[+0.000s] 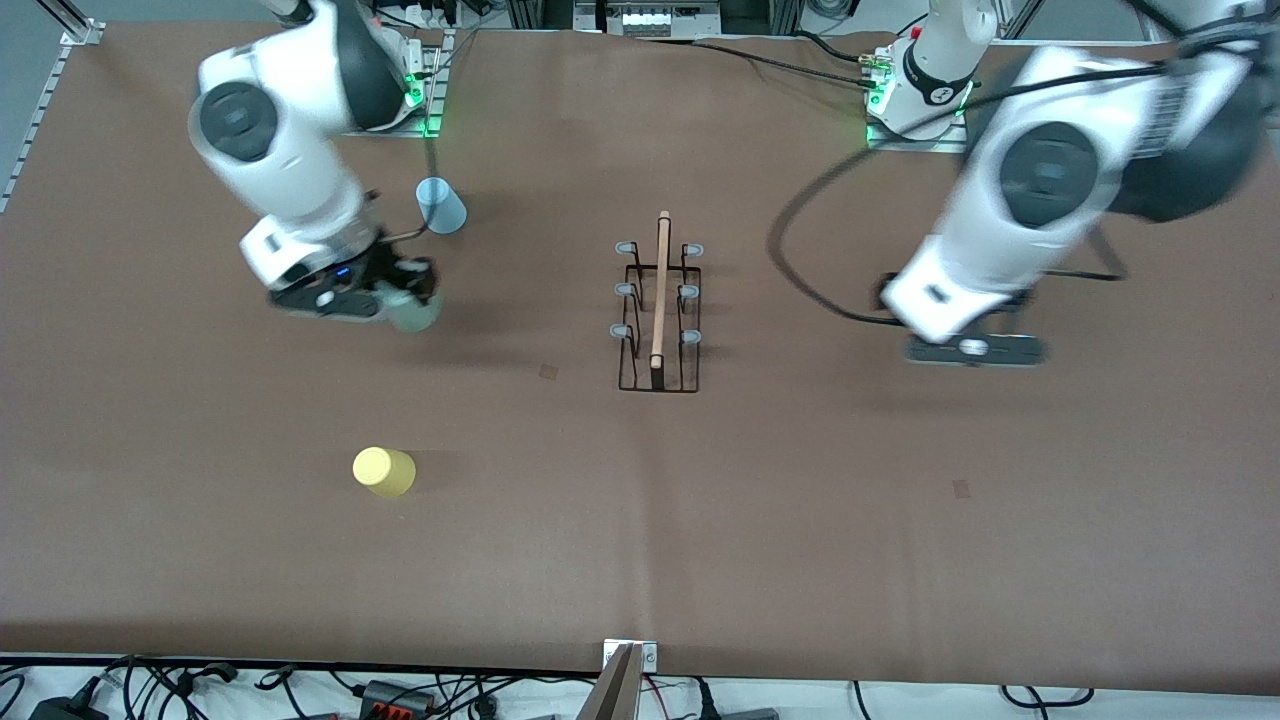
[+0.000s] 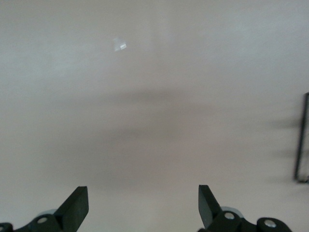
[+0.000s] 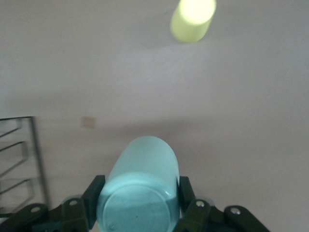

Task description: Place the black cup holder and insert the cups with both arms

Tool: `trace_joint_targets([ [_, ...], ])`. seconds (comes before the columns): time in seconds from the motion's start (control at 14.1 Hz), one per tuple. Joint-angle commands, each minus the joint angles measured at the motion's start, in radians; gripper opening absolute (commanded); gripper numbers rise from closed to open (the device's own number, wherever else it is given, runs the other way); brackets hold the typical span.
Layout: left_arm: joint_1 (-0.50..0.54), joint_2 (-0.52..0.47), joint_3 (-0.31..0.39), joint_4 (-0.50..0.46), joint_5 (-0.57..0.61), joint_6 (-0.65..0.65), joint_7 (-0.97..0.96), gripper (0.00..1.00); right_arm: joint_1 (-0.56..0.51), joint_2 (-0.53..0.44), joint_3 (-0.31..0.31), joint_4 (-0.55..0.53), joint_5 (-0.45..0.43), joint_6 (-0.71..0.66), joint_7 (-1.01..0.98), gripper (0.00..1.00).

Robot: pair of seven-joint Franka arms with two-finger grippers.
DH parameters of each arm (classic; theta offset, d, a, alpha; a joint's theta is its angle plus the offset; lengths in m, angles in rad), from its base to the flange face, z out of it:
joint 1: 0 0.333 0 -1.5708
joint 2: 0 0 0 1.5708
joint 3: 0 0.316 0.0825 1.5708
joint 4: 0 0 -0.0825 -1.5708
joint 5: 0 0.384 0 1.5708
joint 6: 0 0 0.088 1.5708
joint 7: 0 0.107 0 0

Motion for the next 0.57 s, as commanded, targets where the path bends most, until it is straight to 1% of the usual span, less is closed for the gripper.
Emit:
trace_joint_targets([
  [0.0, 0.093, 0.000, -0.007, 0.084, 0.017, -0.073, 0.134, 1.00, 0.035, 0.032, 0.147, 0.042, 0.002, -0.011, 0.307, 0.00],
  [0.14, 0.174, 0.000, -0.010, 0.139, 0.003, -0.073, 0.217, 1.00, 0.065, 0.073, 0.235, 0.083, 0.004, 0.009, 0.471, 0.00],
  [0.28, 0.192, 0.014, 0.003, 0.196, 0.008, -0.062, 0.229, 1.00, 0.094, 0.101, 0.284, 0.088, -0.002, 0.062, 0.600, 0.00],
  [0.36, 0.206, 0.027, 0.003, 0.234, 0.006, -0.061, 0.226, 1.00, 0.116, 0.114, 0.287, 0.086, -0.009, 0.087, 0.631, 0.00],
  [0.5, 0.199, 0.031, 0.003, 0.233, 0.012, -0.062, 0.211, 1.00, 0.141, 0.148, 0.287, 0.088, -0.030, 0.124, 0.641, 0.00],
])
